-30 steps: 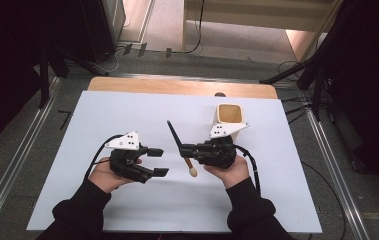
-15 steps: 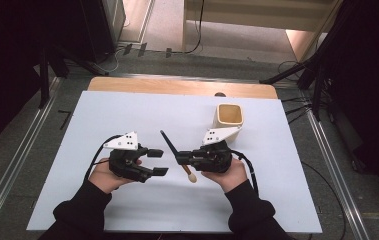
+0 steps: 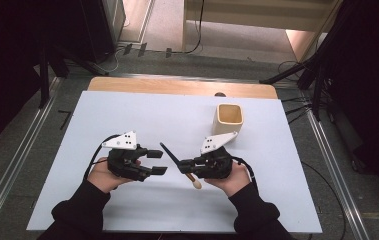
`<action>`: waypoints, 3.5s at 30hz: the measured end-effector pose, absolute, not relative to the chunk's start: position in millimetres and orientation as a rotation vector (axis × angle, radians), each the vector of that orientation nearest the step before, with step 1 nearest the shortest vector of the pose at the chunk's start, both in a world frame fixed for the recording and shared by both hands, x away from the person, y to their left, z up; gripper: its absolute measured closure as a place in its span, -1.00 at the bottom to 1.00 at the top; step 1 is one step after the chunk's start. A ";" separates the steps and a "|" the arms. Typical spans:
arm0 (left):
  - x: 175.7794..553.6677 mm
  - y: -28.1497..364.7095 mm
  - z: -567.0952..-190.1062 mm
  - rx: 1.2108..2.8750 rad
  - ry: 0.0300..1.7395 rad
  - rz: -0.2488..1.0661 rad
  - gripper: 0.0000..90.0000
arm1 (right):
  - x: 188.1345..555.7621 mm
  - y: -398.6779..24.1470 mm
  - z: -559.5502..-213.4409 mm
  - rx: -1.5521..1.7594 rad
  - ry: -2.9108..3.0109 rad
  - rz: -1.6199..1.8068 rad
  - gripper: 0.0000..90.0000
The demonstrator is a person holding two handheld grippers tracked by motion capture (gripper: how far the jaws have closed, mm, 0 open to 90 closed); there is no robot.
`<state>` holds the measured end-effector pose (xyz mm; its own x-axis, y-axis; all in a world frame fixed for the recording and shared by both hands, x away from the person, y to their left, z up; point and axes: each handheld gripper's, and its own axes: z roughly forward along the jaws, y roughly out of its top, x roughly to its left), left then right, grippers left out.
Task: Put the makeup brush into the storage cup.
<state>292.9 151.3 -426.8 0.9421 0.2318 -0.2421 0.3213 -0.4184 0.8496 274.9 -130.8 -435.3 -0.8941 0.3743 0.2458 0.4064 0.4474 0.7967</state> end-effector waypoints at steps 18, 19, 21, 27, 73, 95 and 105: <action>288.4 129.4 -446.5 2.069 0.380 -0.167 0.01 | 283.7 -112.9 -422.3 -0.725 -2.561 -1.575 0.77; 288.4 129.4 -446.5 2.069 0.380 -0.167 0.02 | 284.4 -112.1 -422.3 -0.727 -2.568 -1.576 0.77; 287.9 128.8 -447.1 2.072 0.382 -0.170 0.04 | 284.8 -111.2 -422.2 -0.731 -2.561 -1.580 0.77; 287.4 127.6 -448.7 2.045 0.395 -0.184 0.16 | 285.2 -108.3 -421.2 -0.764 -2.513 -1.630 0.77; 290.1 134.6 -441.4 2.020 0.448 -0.206 0.71 | 278.8 -104.9 -418.5 -0.749 -2.433 -1.736 0.52; 280.2 146.6 -412.4 2.394 0.364 0.078 0.71 | 263.3 -140.6 -418.5 -0.645 -2.623 -1.695 0.06; 272.4 132.6 -420.4 2.551 0.233 0.056 0.71 | 264.3 -130.5 -427.6 -0.583 -2.635 -1.600 -0.02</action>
<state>272.4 132.6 -420.4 0.9840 0.1780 -0.0098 0.1541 -0.8217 0.5487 264.3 -130.5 -427.6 -0.9310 0.3097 0.1930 0.3140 0.4107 0.8560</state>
